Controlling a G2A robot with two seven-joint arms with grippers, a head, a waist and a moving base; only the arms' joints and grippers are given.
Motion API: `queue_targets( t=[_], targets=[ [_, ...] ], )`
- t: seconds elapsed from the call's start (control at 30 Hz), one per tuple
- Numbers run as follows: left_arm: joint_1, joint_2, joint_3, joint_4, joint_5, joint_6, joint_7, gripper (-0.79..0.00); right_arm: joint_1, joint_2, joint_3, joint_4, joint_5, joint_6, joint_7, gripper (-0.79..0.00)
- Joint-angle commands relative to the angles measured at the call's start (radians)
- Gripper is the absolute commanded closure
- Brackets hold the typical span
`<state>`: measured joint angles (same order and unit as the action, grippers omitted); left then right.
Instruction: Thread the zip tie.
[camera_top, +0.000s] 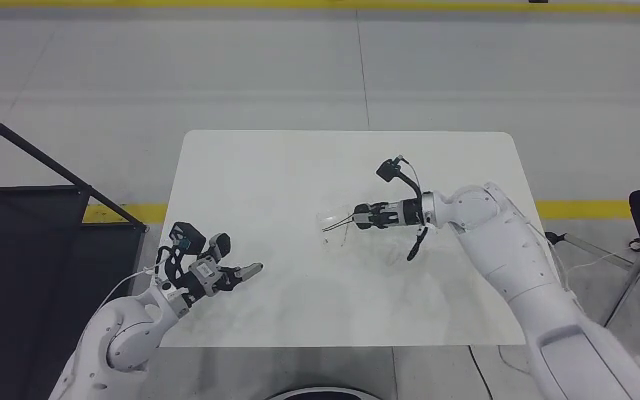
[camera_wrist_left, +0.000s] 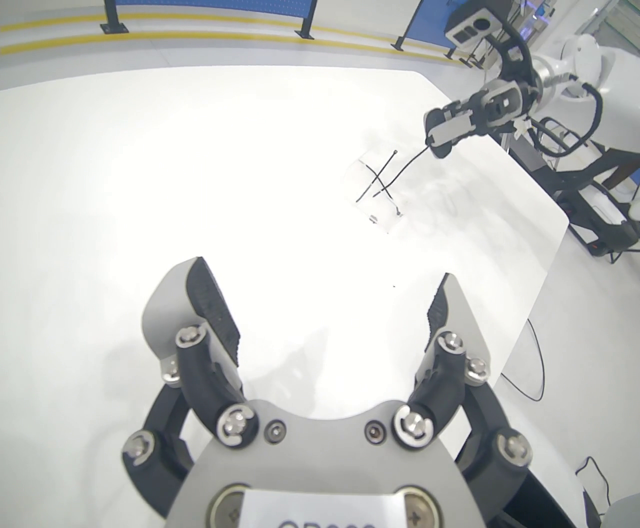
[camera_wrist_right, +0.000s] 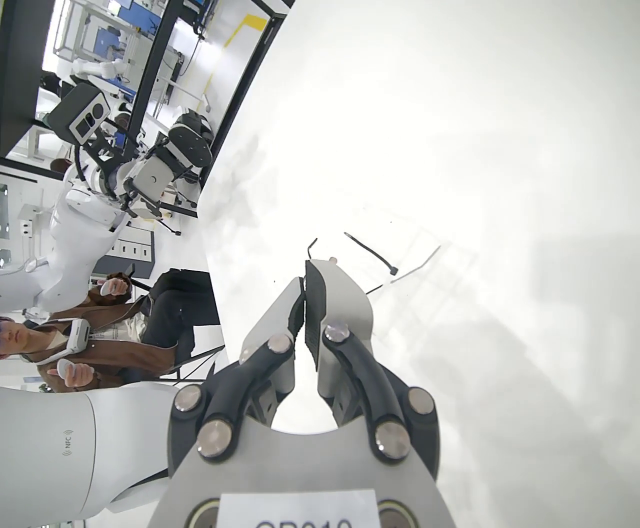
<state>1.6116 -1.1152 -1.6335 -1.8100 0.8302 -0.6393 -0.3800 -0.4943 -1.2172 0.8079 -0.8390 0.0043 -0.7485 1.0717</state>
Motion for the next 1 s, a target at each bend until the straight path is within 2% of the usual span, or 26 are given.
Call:
queue_targets(
  t=[0.0,0.33,0.5,0.87,0.97],
  targets=[
    [-0.02,0.004,0.001,0.005,0.01,-0.032,-0.021,-0.785,-0.006,0.02,0.0,-0.054,0.0,0.005,0.005,0.0],
    [-0.139,0.021,0.063,0.015,-0.066,-0.21,-0.129,-0.785,-0.068,0.133,-0.002,-0.386,0.035,0.072,0.072,0.0],
    [-0.152,0.026,0.076,0.017,-0.089,-0.238,-0.141,-0.785,-0.104,0.187,-0.016,-0.507,0.049,0.08,0.08,0.0],
    [-0.152,0.025,0.078,0.015,-0.087,-0.229,-0.137,-0.785,-0.108,0.191,-0.016,-0.512,0.048,0.079,0.079,0.0],
    [-0.171,0.024,0.119,0.04,-0.124,-0.253,-0.114,-0.785,-0.125,0.193,-0.016,-0.543,0.051,0.054,0.054,0.0]
  ],
)
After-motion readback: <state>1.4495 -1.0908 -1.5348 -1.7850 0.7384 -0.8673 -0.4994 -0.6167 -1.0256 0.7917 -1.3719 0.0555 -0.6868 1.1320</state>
